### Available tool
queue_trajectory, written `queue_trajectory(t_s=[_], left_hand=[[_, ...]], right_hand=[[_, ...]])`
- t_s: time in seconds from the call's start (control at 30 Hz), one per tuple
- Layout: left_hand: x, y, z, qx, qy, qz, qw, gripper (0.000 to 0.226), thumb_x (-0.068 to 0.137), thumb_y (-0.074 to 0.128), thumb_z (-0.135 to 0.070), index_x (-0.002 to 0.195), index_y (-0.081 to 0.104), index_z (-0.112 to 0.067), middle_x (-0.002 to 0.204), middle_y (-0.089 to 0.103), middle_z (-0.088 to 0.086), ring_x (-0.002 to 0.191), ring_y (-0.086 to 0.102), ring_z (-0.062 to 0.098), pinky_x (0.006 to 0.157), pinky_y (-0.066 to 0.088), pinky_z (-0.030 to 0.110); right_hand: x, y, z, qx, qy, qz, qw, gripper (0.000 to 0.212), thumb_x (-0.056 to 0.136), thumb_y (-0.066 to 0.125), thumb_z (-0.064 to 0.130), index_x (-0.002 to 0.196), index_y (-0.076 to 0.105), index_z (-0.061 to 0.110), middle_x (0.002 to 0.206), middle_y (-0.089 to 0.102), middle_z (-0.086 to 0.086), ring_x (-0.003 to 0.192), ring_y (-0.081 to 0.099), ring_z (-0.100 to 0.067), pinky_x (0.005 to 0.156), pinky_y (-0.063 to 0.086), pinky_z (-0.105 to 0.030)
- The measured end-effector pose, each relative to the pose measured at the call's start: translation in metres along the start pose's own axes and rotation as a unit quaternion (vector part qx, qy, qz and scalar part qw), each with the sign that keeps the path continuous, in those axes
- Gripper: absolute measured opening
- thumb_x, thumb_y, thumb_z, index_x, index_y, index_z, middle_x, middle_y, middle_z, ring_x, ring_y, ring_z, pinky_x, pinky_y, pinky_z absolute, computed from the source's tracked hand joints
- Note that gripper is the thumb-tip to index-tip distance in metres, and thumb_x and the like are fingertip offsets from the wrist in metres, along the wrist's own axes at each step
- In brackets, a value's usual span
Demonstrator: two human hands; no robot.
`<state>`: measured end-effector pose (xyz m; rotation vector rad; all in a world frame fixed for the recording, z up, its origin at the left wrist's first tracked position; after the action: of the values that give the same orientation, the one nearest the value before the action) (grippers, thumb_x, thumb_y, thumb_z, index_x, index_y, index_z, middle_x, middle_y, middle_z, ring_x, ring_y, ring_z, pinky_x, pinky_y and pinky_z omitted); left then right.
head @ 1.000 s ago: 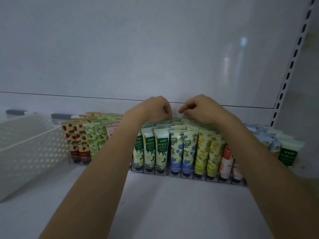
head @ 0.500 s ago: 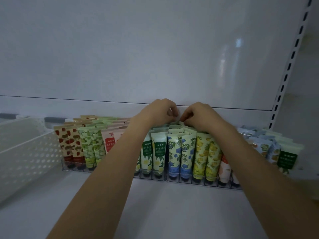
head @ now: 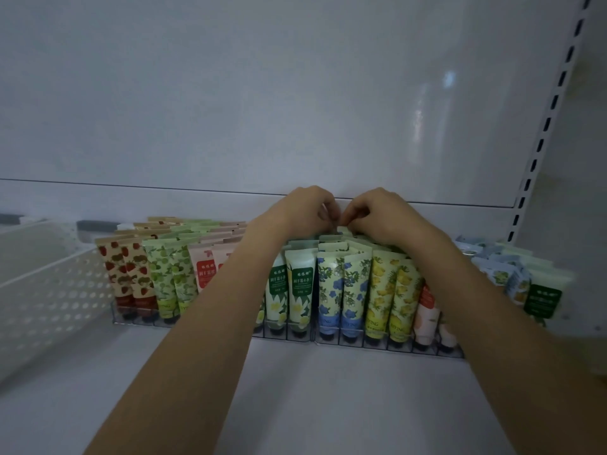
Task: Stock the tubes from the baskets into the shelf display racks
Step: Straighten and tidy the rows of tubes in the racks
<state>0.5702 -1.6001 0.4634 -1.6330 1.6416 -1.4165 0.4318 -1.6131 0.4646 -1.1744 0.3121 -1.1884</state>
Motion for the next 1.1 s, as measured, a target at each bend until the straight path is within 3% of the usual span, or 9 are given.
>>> queue_trajectory(t_s=[0.17, 0.33, 0.43, 0.5, 0.6, 0.7, 0.83, 1.0, 1.1], left_hand=[[0.001, 0.001, 0.001, -0.001, 0.0, -0.001, 1.0, 0.015, 0.083, 0.062, -0.007, 0.087, 0.059, -0.021, 0.092, 0.068, 0.002, 0.08, 0.06, 0.009, 0.073, 0.043, 0.02], [0.001, -0.004, 0.0, 0.023, 0.007, 0.004, 1.0, 0.014, 0.084, 0.063, -0.011, 0.092, 0.06, -0.023, 0.088, 0.061, -0.004, 0.082, 0.056, 0.01, 0.075, 0.04, 0.02], [-0.001, -0.013, -0.004, 0.029, 0.024, 0.004, 0.999, 0.013, 0.084, 0.064, -0.013, 0.088, 0.06, -0.024, 0.082, 0.06, -0.01, 0.07, 0.052, 0.001, 0.061, 0.037, 0.007], [-0.003, -0.016, -0.009, 0.044, 0.03, 0.017, 0.998, 0.011, 0.083, 0.065, -0.016, 0.084, 0.06, -0.025, 0.076, 0.055, -0.015, 0.066, 0.048, -0.004, 0.054, 0.034, 0.005], [-0.006, -0.014, -0.013, 0.067, 0.021, 0.047, 0.996, 0.006, 0.082, 0.067, -0.019, 0.084, 0.063, -0.023, 0.074, 0.054, -0.017, 0.069, 0.049, 0.0, 0.065, 0.037, 0.019], [-0.008, -0.012, -0.014, 0.083, 0.005, 0.061, 0.995, 0.006, 0.083, 0.066, -0.019, 0.088, 0.067, -0.021, 0.073, 0.055, -0.017, 0.075, 0.053, 0.007, 0.072, 0.039, 0.024], [-0.011, -0.01, -0.014, 0.091, -0.006, 0.067, 0.994, 0.005, 0.084, 0.064, -0.018, 0.088, 0.065, -0.022, 0.078, 0.057, -0.01, 0.082, 0.054, 0.012, 0.074, 0.041, 0.026], [-0.011, -0.01, -0.017, 0.087, -0.002, 0.07, 0.994, 0.009, 0.084, 0.064, -0.019, 0.092, 0.068, -0.019, 0.08, 0.059, -0.008, 0.082, 0.055, 0.012, 0.075, 0.042, 0.025], [-0.011, -0.009, -0.017, 0.086, -0.003, 0.068, 0.994, 0.01, 0.085, 0.063, -0.018, 0.093, 0.068, -0.019, 0.079, 0.058, -0.009, 0.083, 0.055, 0.012, 0.075, 0.041, 0.025]], right_hand=[[0.0, 0.003, -0.003, 0.0, 0.004, 0.028, 1.0, 0.025, 0.084, 0.058, 0.004, 0.078, 0.067, 0.026, 0.078, 0.058, 0.01, 0.07, 0.052, -0.001, 0.056, 0.036, -0.01], [-0.003, -0.016, -0.002, 0.023, -0.013, -0.016, 1.0, 0.021, 0.085, 0.062, 0.01, 0.081, 0.067, 0.03, 0.083, 0.061, 0.012, 0.075, 0.053, 0.002, 0.062, 0.036, -0.013], [-0.009, -0.027, -0.001, 0.029, -0.019, 0.038, 0.999, 0.02, 0.082, 0.067, 0.016, 0.073, 0.067, 0.033, 0.08, 0.063, 0.016, 0.078, 0.057, 0.0, 0.065, 0.04, -0.016], [-0.013, -0.025, 0.0, 0.007, -0.014, 0.077, 0.997, 0.014, 0.08, 0.068, 0.019, 0.075, 0.069, 0.032, 0.081, 0.065, 0.015, 0.079, 0.058, -0.002, 0.066, 0.042, -0.018], [-0.014, -0.018, 0.002, -0.015, -0.009, 0.09, 0.996, 0.011, 0.081, 0.068, 0.018, 0.084, 0.073, 0.027, 0.08, 0.066, 0.014, 0.075, 0.058, -0.002, 0.06, 0.041, -0.017], [-0.015, -0.017, 0.005, -0.01, -0.007, 0.096, 0.995, 0.014, 0.081, 0.065, 0.015, 0.083, 0.073, 0.027, 0.08, 0.067, 0.014, 0.074, 0.059, -0.002, 0.059, 0.041, -0.017], [-0.017, -0.016, 0.005, -0.012, -0.012, 0.117, 0.993, 0.015, 0.082, 0.065, 0.014, 0.082, 0.072, 0.027, 0.082, 0.069, 0.012, 0.077, 0.061, -0.005, 0.065, 0.047, -0.019], [-0.014, -0.019, 0.007, -0.018, -0.042, 0.065, 0.997, 0.02, 0.081, 0.064, 0.01, 0.077, 0.068, 0.028, 0.077, 0.061, 0.018, 0.066, 0.052, 0.004, 0.055, 0.036, -0.012], [-0.014, -0.016, 0.006, -0.018, -0.037, 0.094, 0.995, 0.017, 0.081, 0.065, 0.013, 0.075, 0.069, 0.028, 0.079, 0.064, 0.015, 0.072, 0.056, 0.0, 0.058, 0.038, -0.015]])
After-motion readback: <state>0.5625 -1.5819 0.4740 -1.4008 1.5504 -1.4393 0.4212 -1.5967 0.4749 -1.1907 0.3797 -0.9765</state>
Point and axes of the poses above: each hand's wrist, its own x-axis towards the middle knuckle, its own y-axis out of the palm, z = x × y, the point moved 2 cm from there along x, towards the middle knuckle
